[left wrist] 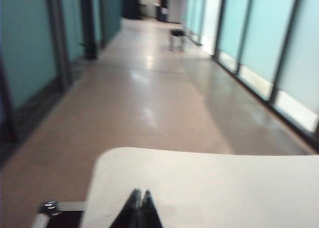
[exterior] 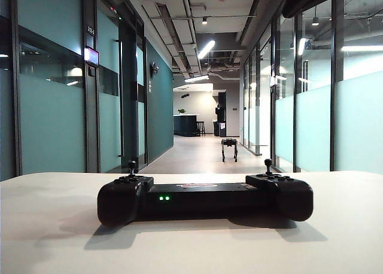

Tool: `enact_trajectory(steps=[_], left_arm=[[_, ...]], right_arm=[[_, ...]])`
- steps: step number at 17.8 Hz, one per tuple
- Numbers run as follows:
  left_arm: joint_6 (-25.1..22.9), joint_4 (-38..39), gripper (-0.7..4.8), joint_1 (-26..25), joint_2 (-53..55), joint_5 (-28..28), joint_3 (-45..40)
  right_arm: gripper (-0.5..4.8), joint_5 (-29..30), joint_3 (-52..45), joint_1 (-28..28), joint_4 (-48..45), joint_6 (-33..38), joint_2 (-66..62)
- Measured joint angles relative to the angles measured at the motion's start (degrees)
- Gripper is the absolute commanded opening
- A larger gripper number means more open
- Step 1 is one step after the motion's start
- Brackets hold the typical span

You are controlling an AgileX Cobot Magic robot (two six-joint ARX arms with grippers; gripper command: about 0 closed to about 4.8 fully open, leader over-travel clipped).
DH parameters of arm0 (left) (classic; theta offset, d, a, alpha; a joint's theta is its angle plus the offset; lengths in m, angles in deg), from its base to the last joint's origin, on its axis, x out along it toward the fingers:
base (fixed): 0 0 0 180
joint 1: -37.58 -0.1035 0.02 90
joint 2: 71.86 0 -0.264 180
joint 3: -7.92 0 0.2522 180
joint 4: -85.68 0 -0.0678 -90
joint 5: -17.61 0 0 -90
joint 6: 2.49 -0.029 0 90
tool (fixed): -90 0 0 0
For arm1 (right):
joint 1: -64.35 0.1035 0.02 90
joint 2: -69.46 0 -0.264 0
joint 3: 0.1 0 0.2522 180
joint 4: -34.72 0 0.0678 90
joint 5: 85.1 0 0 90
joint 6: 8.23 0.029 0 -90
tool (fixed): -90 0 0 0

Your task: Push the left joystick on the remote control sitting on the white table forward to make the robot dog walk in a straight line until it approaches the door.

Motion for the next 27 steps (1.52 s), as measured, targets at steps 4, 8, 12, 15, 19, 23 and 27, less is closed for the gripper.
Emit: enact_trajectory(steps=[4,8,12,15,19,23,27], left_arm=[[-0.37,0.42,-0.06,0.0,0.0,1.44,0.0],[-2.62,1.55,-0.06,0.02,0.0,1.46,0.0],[-2.95,2.78,-0.06,1.7,0.02,4.11,0.0],[-2.93,2.78,-0.04,1.11,0.0,4.39,0.0],[-2.93,3.08,-0.05,1.18,0.0,4.31,0.0],[-2.93,3.1,-0.05,1.18,0.0,4.31,0.0],[-2.93,3.1,-0.05,1.18,0.0,4.31,0.0]], right_arm=[[-0.05,0.09,0.0,0.02,0.0,0.0,0.0],[-0.05,0.13,0.0,0.02,0.0,0.0,0.0],[-0.05,0.15,0.0,0.04,0.02,0.0,0.0],[-0.05,0.15,0.0,0.04,0.0,0.0,0.02],[-0.05,0.15,0.0,0.04,0.0,0.0,0.0],[-0.05,0.15,0.0,0.02,0.02,0.0,0.0],[-0.05,0.11,-0.11,0.02,-0.24,0.0,0.02]])
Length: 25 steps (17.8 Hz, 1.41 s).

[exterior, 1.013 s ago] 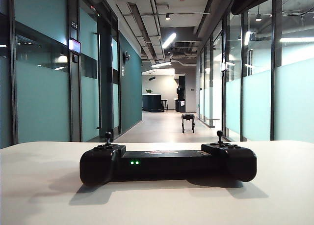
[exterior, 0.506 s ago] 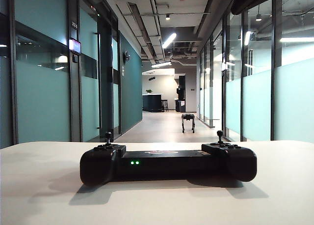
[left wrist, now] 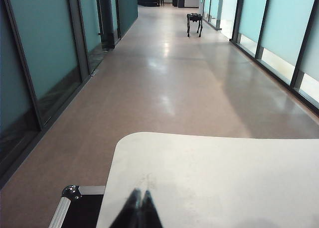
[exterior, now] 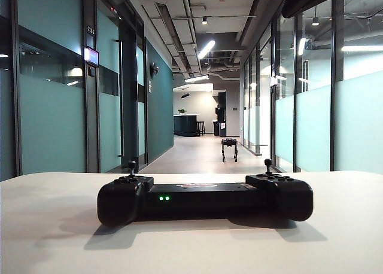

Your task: Push the left joystick on the remote control sitting on the white table forward to make the robot dog walk in a straight line until it approaches the door.

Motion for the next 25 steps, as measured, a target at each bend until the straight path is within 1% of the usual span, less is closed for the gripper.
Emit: enact_trajectory(steps=[1,2,3,4,5,7,8,9,10,11,12,13,14,16,20,25], left_arm=[[0.0,0.0,-0.05,0.0,0.0,0.0,0.0],[0.0,0.02,-0.04,0.0,0.0,0.0,0.0],[0.0,0.02,-0.05,0.0,0.0,0.0,0.0],[0.0,0.07,-0.05,0.0,0.0,0.0,0.0],[0.0,0.09,-0.04,0.0,0.0,-0.02,0.0],[0.0,0.13,-0.05,0.0,0.0,0.02,0.0],[0.0,0.13,-0.05,0.0,0.0,-0.02,0.0],[0.0,0.15,-0.05,0.0,0.0,0.02,0.0],[0.0,0.17,-0.05,0.0,0.0,0.0,0.0],[0.0,0.17,-0.04,0.0,0.0,0.02,0.0],[0.0,0.17,-0.04,0.0,0.0,0.0,0.0],[0.0,0.15,-0.05,0.02,0.0,0.0,0.0],[0.0,0.17,-0.04,0.0,0.0,0.02,0.0],[0.0,0.17,-0.05,0.02,0.0,0.0,0.0],[0.0,0.15,-0.05,0.02,0.0,0.0,0.0],[0.0,0.17,-0.05,0.02,0.02,0.0,0.0]], right_arm=[[-0.05,-0.46,-1.31,-0.22,-2.14,0.0,0.68],[-0.05,-0.61,-4.33,-1.9,-4.96,-0.04,3.13],[-0.05,-1.05,-7.91,-5.09,-8.09,-0.02,7.21],[-0.05,-1.55,-10.51,-6.97,-10.8,-0.04,10.71],[-0.05,-1.38,-13.03,-8.79,-13.07,-1.29,14.53],[-0.05,-1.16,-18.82,-14.32,-13.9,-5.29,21.57],[-0.05,0.92,-21.62,-16.2,-14.8,-6.82,23.93],[-0.05,4.96,-25.77,-18.91,-17.35,-8.09,27.3],[-0.05,6.93,-29.11,-21.68,-20.83,-8.41,29.49],[-0.05,8.13,-32.33,-23.69,-24.63,-8.46,31.54],[-0.05,8.44,-35.54,-24.5,-28.06,-8.55,34.32],[-0.05,7.26,-37.46,-25.0,-29.94,-8.57,36.04],[-0.05,4.55,-39.54,-25.75,-30.03,-8.55,38.71],[-0.05,1.95,-43.21,-27.67,-30.32,-8.57,43.3],[-0.05,1.62,-48.35,-32.41,-30.38,-8.57,51.89],[-0.05,1.68,-49.88,-35.54,-31.76,-8.57,52.37]])
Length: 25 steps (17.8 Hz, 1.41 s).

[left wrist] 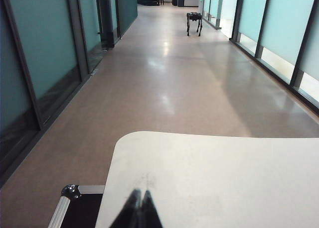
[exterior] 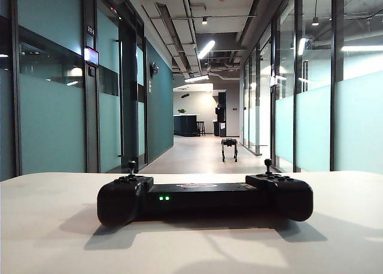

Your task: Push the left joystick on the remote control sitting on the white table forward to make the robot dog walk in a straight line until it approaches the door.

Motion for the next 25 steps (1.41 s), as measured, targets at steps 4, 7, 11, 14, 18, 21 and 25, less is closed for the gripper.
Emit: enact_trajectory(steps=[4,7,11,14,18,21,25], left_arm=[[0.0,0.0,-0.05,0.0,-0.02,0.0,0.0],[0.0,0.0,-0.05,0.0,-0.02,0.0,0.0],[0.0,0.0,-0.05,0.0,-0.02,0.0,0.0],[0.0,0.0,-0.05,0.0,-0.02,0.0,0.0],[0.0,0.0,-0.05,0.0,-0.02,0.0,0.0],[0.0,0.0,-0.05,0.0,-0.02,0.0,0.0],[0.0,0.0,-0.05,0.0,-0.02,0.0,0.0]], right_arm=[[-0.05,0.0,-0.02,0.04,0.0,0.98,-0.02],[-0.05,0.44,0.0,0.15,0.7,1.95,0.0],[-0.05,4.61,0.0,0.09,2.58,1.97,0.0],[-0.05,0.0,-0.02,0.09,2.12,1.97,0.0],[-0.05,-1.55,-0.02,0.11,2.08,1.97,0.0],[-0.05,-1.55,0.0,0.11,2.21,1.97,0.0],[-0.05,-1.55,0.0,0.11,2.21,1.97,0.0]])
